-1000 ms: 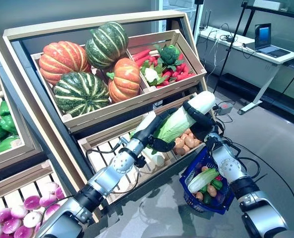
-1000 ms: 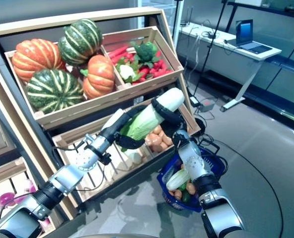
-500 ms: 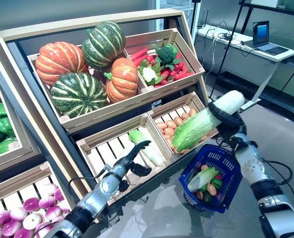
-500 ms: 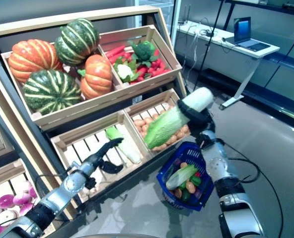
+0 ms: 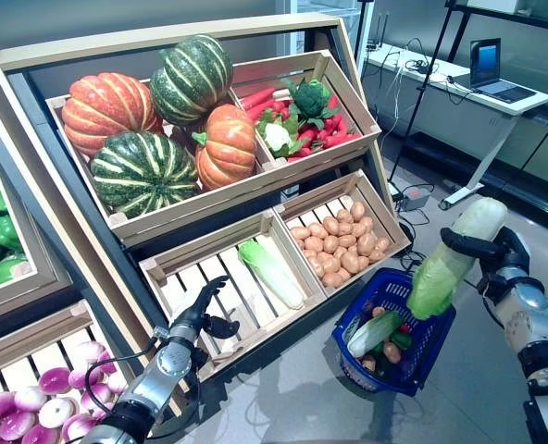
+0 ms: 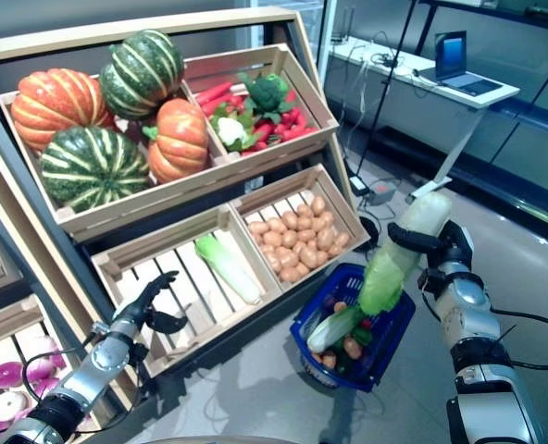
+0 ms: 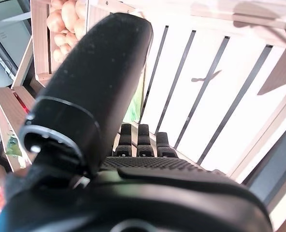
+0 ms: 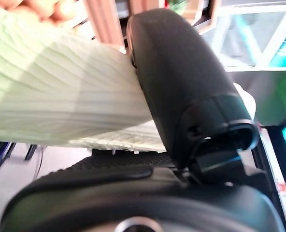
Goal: Put vegetables into the basket
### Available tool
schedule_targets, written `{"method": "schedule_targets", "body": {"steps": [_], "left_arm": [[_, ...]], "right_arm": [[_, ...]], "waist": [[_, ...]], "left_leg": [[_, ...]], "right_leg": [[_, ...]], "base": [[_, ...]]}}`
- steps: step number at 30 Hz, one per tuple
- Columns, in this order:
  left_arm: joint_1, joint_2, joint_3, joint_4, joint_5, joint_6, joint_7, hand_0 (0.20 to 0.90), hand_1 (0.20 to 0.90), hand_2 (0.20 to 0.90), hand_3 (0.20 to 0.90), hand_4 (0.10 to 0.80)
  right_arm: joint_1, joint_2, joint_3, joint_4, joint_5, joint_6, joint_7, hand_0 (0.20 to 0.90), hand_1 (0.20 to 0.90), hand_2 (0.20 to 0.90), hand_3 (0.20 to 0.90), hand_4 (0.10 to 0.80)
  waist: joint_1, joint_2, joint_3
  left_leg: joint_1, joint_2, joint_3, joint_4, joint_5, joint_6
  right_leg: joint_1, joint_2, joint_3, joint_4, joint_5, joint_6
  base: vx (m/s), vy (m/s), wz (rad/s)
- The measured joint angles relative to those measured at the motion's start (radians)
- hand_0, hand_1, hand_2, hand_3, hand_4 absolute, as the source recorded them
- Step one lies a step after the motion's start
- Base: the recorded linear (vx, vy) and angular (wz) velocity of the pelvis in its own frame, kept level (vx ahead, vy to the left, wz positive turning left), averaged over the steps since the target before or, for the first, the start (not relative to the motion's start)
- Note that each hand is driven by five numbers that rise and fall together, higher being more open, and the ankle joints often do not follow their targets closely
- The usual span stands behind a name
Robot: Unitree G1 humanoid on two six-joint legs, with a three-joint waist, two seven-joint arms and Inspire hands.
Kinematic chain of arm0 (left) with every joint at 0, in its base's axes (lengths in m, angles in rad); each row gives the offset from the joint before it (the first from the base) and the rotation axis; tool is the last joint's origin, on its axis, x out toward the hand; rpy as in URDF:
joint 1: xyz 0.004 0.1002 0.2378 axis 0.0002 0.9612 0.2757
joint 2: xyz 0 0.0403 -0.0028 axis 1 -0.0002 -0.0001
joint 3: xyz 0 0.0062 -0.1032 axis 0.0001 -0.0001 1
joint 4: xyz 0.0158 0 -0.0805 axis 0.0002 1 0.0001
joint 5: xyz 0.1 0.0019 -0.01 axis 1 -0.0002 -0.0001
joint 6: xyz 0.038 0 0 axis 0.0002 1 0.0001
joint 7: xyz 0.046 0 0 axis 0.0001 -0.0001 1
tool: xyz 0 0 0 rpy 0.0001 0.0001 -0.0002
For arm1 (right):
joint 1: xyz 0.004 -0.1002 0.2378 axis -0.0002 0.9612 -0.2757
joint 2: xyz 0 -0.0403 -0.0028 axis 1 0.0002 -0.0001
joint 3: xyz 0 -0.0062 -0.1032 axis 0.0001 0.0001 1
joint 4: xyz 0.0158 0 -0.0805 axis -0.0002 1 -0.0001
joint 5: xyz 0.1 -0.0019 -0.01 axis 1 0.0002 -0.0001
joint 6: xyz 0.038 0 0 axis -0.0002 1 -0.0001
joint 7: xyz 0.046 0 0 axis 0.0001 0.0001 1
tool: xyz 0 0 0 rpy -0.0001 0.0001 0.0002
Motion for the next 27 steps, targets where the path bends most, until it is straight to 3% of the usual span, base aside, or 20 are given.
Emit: {"method": "schedule_targets", "body": {"steps": [4, 8, 10, 15, 22, 27], "left_arm": [[-0.038, 0.005, -0.004, -0.047, -0.025, -0.002, 0.006, 0.9, 0.9, 0.9, 0.9, 0.8], [-0.213, 0.035, -0.025, -0.087, -0.037, -0.023, 0.044, 0.9, 0.9, 0.9, 0.9, 0.8], [-0.29, 0.055, -0.04, -0.121, -0.046, -0.033, 0.076, 0.9, 0.9, 0.9, 0.9, 0.8], [-0.332, 0.066, -0.045, -0.183, -0.058, -0.064, 0.148, 0.9, 0.9, 0.9, 0.9, 0.8], [-0.334, 0.085, -0.079, -0.217, -0.064, -0.068, 0.202, 0.9, 0.9, 0.9, 0.9, 0.8], [-0.335, 0.089, -0.094, -0.26, -0.065, -0.077, 0.244, 0.9, 0.9, 0.9, 0.9, 0.8]], "right_arm": [[-0.008, -0.001, 0.006, 0.084, -0.02, -0.002, -0.082, 0.3, 0.3, 0.3, 0.3, 0.4], [-0.149, -0.006, 0.004, 0.168, -0.017, -0.021, -0.159, 0.3, 0.3, 0.3, 0.3, 0.4], [-0.218, -0.005, 0.004, 0.177, -0.014, -0.023, -0.187, 0.3, 0.3, 0.3, 0.3, 0.4], [-0.288, -0.007, 0.001, 0.175, -0.004, -0.045, -0.222, 0.3, 0.3, 0.3, 0.3, 0.4], [-0.371, -0.007, -0.003, 0.175, 0.065, -0.074, -0.272, 0.3, 0.3, 0.3, 0.3, 0.4], [-0.42, -0.01, -0.004, 0.189, 0.072, -0.102, -0.285, 0.3, 0.3, 0.3, 0.3, 0.4]], "waist": [[0.033, -0.005, 0.04], [0.045, 0.027, 0.215], [0.049, 0.05, 0.318], [0.047, 0.067, 0.425], [0.053, 0.081, 0.474], [0.048, 0.103, 0.486]], "left_leg": [[-0.069, 0.002, -0.008, 0.039, 0.0, 0.001], [-0.286, 0.015, -0.057, 0.213, -0.017, 0.018], [-0.384, 0.015, -0.079, 0.323, -0.044, 0.03], [-0.59, -0.002, -0.109, 0.637, -0.178, 0.062], [-0.849, -0.021, -0.143, 0.958, -0.284, 0.085], [-0.943, -0.02, -0.166, 1.079, -0.33, 0.077]], "right_leg": [[-0.053, -0.001, -0.001, 0.017, 0.005, -0.005], [-0.232, -0.016, -0.006, 0.165, -0.011, -0.028], [-0.326, -0.04, 0.002, 0.284, -0.041, -0.034], [-0.536, -0.128, 0.05, 0.616, -0.17, -0.034], [-0.806, -0.218, 0.118, 0.962, -0.295, -0.031], [-0.9, -0.24, 0.146, 1.092, -0.346, -0.034]], "base": [[-0.264, -0.081, 0.05], [-0.332, -0.024, 0.19], [-0.198, 0.026, 0.11], [-0.111, 0.037, 0.08], [-0.051, 0.006, 0.11], [-0.003, -0.008, 0.06]]}}
